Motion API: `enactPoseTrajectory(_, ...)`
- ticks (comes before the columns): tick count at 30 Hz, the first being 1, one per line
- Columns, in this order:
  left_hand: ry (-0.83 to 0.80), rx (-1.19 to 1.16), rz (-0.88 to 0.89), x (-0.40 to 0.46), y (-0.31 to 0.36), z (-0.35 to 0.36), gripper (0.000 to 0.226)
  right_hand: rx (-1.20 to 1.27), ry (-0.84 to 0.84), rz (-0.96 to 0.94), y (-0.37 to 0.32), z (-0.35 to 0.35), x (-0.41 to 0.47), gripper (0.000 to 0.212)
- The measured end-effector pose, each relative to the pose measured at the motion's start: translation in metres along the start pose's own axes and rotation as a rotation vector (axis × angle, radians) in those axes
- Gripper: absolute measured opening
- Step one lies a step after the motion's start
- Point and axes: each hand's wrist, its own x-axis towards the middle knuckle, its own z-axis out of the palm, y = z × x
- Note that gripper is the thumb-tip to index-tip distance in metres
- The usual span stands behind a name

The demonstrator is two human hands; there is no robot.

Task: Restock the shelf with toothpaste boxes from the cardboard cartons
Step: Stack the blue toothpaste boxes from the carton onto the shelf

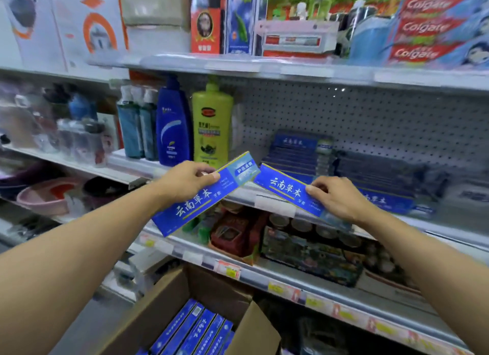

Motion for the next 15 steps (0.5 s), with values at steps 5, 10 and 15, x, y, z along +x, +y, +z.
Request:
enactPoseTrajectory(5,-0.028,0.041,0.06,0.045,0.029,0.009,0.023,-0.012,0.087,0.066,0.042,-0.034,0.043,0.028)
enactPoseTrajectory(10,-0.027,0.089,0.07,0.096,0.043,0.02,0.028,-0.046,0.056,0.083,0.07,-0.048,0.1,0.034)
enactPoseTrajectory(15,-0.004,0.141,0.073,0.151,0.051,0.031,0.029,-0.06,0.045,0.005,0.102,-0.038,0.17,0.043)
